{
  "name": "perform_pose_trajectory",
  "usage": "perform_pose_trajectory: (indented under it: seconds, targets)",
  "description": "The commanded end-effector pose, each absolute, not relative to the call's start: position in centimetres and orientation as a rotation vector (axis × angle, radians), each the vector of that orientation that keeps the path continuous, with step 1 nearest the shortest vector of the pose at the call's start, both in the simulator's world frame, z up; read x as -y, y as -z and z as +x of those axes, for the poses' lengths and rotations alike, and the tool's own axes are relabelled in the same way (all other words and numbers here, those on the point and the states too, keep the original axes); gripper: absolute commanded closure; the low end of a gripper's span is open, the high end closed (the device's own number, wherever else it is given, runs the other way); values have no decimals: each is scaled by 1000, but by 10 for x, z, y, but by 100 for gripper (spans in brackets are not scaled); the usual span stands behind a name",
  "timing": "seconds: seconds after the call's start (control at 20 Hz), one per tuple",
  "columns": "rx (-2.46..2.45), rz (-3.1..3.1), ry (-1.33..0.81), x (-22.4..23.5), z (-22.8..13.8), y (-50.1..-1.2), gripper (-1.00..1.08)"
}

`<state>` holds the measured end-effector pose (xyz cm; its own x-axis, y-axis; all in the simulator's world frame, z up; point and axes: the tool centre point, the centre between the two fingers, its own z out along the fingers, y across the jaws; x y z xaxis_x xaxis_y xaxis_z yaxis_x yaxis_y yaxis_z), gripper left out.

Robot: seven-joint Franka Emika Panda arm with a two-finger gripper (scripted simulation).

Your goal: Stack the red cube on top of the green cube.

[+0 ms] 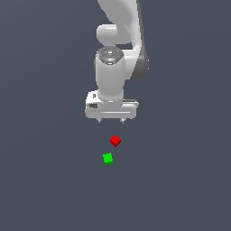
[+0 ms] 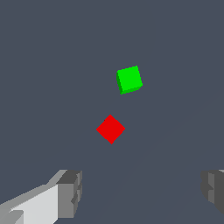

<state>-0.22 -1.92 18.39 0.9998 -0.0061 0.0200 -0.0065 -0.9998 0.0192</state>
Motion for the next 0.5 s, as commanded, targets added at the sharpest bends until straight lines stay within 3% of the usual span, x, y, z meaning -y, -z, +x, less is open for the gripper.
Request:
perform_pose_trajectory:
  seconds: [0.0, 0.45]
  targets:
    - [10, 3122, -31, 19, -2, -184, -92]
    - [95, 3122, -29, 18, -2, -176, -92]
